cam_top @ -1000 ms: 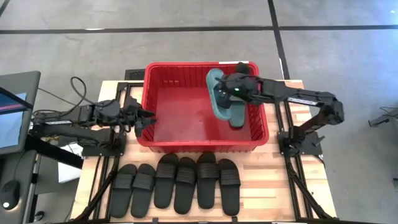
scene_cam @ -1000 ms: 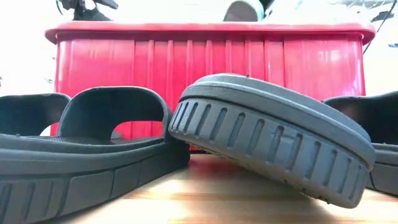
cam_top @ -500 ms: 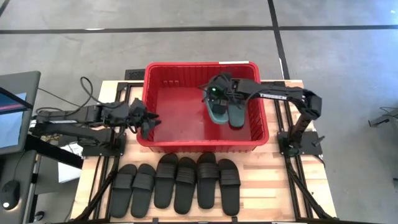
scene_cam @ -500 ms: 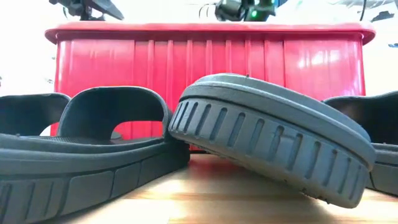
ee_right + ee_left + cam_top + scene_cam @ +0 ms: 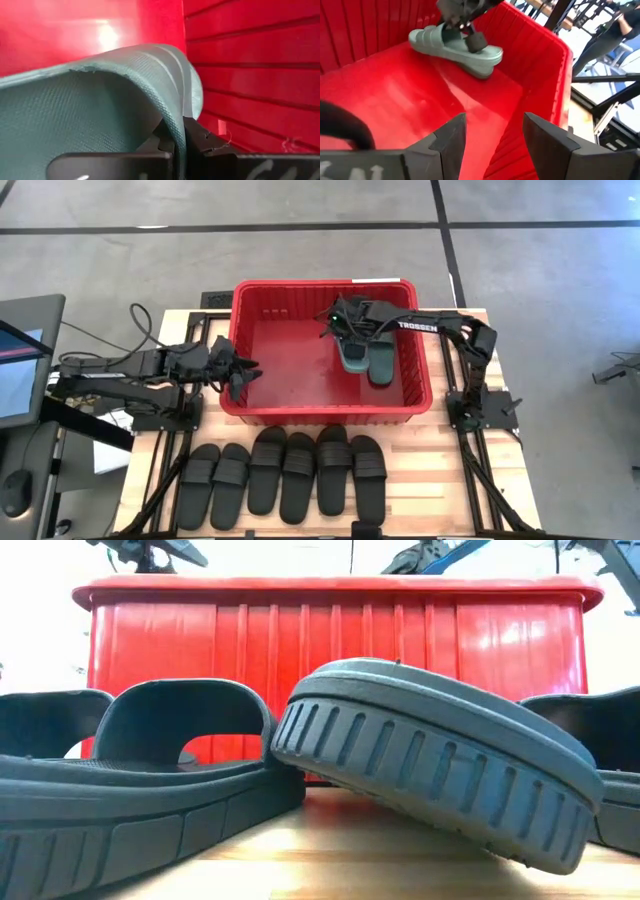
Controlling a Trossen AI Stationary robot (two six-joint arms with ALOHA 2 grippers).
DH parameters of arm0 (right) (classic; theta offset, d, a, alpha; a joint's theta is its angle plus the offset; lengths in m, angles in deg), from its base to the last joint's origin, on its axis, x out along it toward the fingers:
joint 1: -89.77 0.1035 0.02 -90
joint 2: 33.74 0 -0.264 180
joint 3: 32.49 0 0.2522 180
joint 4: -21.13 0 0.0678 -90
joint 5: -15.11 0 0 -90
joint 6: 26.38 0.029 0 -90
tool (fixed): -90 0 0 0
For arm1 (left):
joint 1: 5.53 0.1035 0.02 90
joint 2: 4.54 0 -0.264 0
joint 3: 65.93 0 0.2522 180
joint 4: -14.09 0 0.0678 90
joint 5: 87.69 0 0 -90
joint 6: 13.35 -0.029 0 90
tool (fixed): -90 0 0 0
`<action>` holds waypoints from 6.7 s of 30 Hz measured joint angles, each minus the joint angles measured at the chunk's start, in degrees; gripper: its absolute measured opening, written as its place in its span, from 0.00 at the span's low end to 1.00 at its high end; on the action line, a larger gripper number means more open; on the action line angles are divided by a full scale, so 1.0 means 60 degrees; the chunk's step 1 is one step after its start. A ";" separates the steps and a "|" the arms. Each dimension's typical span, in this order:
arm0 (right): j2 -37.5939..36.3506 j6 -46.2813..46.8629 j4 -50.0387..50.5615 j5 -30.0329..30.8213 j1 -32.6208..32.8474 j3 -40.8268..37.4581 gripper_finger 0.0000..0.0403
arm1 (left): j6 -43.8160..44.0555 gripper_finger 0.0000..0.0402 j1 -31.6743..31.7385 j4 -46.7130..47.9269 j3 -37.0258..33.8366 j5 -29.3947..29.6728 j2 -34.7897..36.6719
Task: Pick and place slides into bin
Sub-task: Put the light green slipper into the red organizer bin, then put the black slipper into the red organizer bin
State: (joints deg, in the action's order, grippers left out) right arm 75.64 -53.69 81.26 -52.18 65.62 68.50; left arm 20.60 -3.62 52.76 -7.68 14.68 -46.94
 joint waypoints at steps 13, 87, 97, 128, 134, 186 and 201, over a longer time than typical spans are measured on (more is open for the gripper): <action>0.0286 -0.0711 -0.0194 -0.0237 -0.0350 0.0207 0.00 | 0.0244 0.46 -0.0001 -0.0353 0.0000 0.0079 0.0002; 0.0974 -0.1199 -0.0011 -0.2027 -0.1146 0.0183 0.33 | 0.0383 0.46 -0.0002 -0.0258 -0.0001 0.0293 0.0002; 0.0974 -0.1480 0.0705 -0.2531 -0.1165 0.0914 0.56 | 0.0387 0.46 -0.0002 -0.0262 -0.0004 0.0293 0.0002; 0.0963 -0.1111 0.1560 -0.3280 -0.1430 0.1019 0.62 | 0.0387 0.46 0.0000 -0.0211 -0.0004 0.0228 0.0002; 0.0963 -0.1010 0.1712 -0.3162 -0.1430 0.1019 0.62 | 0.0387 0.46 0.0000 -0.0208 -0.0002 0.0222 0.0002; -0.1782 0.4596 0.5373 -0.6392 0.4006 0.5361 0.62 | -0.0733 0.46 -0.0006 -0.0310 -0.0004 -0.3015 0.0002; -0.2582 0.8077 0.4259 -0.1484 0.8256 0.5361 0.62 | -0.0194 0.46 -0.0513 0.0272 -0.0004 -0.5635 0.0005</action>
State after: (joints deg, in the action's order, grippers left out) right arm 60.14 -5.22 106.81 -61.09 115.16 100.66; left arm 19.44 -6.70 54.40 -7.71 -19.13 -46.91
